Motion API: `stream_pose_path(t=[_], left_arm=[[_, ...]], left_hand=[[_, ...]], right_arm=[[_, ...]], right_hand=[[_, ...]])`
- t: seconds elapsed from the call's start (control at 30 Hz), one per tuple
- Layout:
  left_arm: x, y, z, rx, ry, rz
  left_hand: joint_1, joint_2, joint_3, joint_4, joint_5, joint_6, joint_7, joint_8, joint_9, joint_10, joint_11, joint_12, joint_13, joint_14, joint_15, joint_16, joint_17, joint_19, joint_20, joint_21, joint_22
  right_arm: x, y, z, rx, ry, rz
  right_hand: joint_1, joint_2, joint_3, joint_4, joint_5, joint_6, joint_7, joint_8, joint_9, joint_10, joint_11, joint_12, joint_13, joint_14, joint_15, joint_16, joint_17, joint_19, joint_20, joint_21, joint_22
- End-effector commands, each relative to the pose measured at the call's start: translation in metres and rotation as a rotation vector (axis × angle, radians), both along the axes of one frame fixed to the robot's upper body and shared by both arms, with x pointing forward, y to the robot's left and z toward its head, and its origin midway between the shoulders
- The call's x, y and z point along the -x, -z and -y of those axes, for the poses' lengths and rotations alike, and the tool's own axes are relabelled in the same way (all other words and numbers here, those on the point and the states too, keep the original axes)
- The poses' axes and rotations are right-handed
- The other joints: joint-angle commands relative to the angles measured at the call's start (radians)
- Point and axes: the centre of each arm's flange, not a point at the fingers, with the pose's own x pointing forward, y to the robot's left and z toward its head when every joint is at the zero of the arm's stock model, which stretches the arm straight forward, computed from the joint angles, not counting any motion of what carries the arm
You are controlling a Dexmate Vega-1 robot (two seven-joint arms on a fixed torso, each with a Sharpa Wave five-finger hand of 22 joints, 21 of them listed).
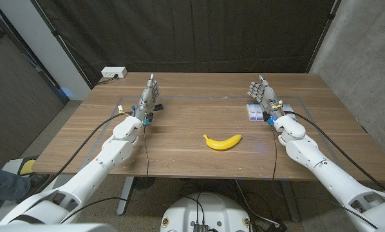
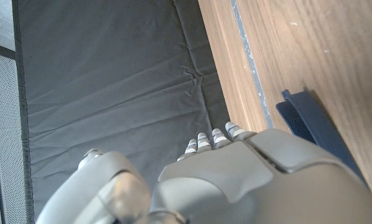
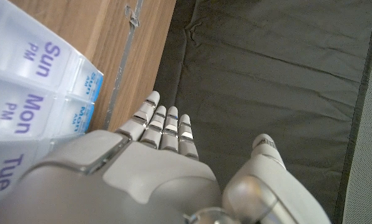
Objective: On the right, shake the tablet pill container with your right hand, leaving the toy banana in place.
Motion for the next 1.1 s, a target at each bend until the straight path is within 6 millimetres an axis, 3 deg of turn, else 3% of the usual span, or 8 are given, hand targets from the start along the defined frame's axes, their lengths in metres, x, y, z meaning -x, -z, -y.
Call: stream_pose_path(t=[0.03, 0.43, 0.57, 0.77, 0.93, 1.1], left_arm=[[-0.001, -0.004, 0.007, -0.037, -0.005, -0.003], [0.013, -0.013, 0.010, -0.064, 0.046, 0.046], [0.019, -0.015, 0.012, -0.087, 0.063, 0.048], [0.022, -0.019, 0.017, -0.119, 0.040, 0.048], [0.021, -0.023, 0.022, -0.099, -0.008, 0.035], [0.018, -0.029, 0.029, -0.112, -0.022, 0.038]], left_hand=[[0.008, 0.005, -0.006, -0.002, 0.008, -0.011, 0.000, 0.004, 0.001, -0.009, 0.002, 0.002, 0.005, -0.005, 0.001, 0.002, 0.002, -0.010, -0.057, 0.001, 0.001], [0.019, 0.011, -0.004, -0.006, 0.010, -0.008, 0.003, 0.003, 0.001, -0.003, 0.001, 0.002, 0.005, 0.000, 0.001, 0.002, 0.002, -0.005, -0.051, 0.001, 0.001], [0.028, 0.017, -0.002, -0.010, 0.012, 0.002, 0.005, 0.006, 0.001, 0.007, 0.006, 0.005, 0.005, 0.011, 0.004, 0.004, 0.002, 0.005, -0.047, 0.003, 0.001], [0.042, 0.027, 0.001, -0.015, 0.013, 0.015, 0.009, 0.008, 0.001, 0.023, 0.009, 0.008, 0.004, 0.029, 0.006, 0.007, 0.001, 0.021, -0.042, 0.006, 0.001], [0.096, 0.061, 0.015, -0.034, 0.012, 0.095, 0.016, 0.024, 0.000, 0.104, 0.016, 0.024, 0.003, 0.105, 0.005, 0.017, 0.000, 0.094, -0.042, 0.020, -0.001], [0.108, 0.066, 0.016, -0.039, 0.010, 0.114, 0.015, 0.026, 0.000, 0.128, 0.015, 0.028, 0.003, 0.129, 0.007, 0.020, 0.000, 0.111, -0.041, 0.022, -0.001]], right_arm=[[0.005, 0.004, 0.002, -0.008, 0.027, 0.018], [0.025, -0.006, 0.015, 0.063, 0.097, 0.053], [0.031, -0.013, 0.020, 0.076, 0.113, 0.073], [0.043, -0.021, 0.027, 0.130, 0.131, 0.116], [0.049, -0.023, 0.039, 0.159, 0.173, 0.139], [0.050, -0.025, 0.047, 0.188, 0.175, 0.143]], right_hand=[[0.009, 0.002, 0.007, -0.001, 0.005, 0.010, -0.002, 0.004, 0.004, 0.012, -0.001, 0.006, 0.003, 0.013, -0.003, 0.005, 0.003, 0.011, -0.016, 0.005, 0.002], [0.021, 0.007, 0.010, -0.008, 0.003, 0.019, -0.020, 0.006, 0.004, 0.024, -0.013, 0.011, 0.002, 0.021, -0.014, 0.006, 0.002, 0.021, -0.023, 0.000, 0.003], [0.025, 0.010, 0.010, -0.010, 0.002, 0.020, -0.023, 0.006, 0.004, 0.027, -0.019, 0.011, 0.001, 0.025, -0.025, 0.007, 0.002, 0.042, -0.038, 0.003, 0.003], [0.028, 0.014, 0.011, -0.012, 0.000, 0.038, -0.044, 0.011, 0.004, 0.028, -0.022, 0.011, 0.001, 0.031, -0.026, 0.007, 0.003, 0.048, -0.039, -0.001, 0.005], [0.042, 0.030, 0.020, -0.016, 0.001, 0.032, -0.054, 0.009, 0.006, 0.028, -0.021, 0.010, 0.000, 0.030, -0.025, 0.006, 0.003, 0.048, -0.037, -0.006, 0.005], [0.048, 0.031, 0.021, -0.019, 0.000, 0.030, -0.058, 0.008, 0.006, 0.032, -0.023, 0.012, 0.000, 0.029, -0.027, 0.005, 0.002, 0.049, -0.034, -0.008, 0.005]])
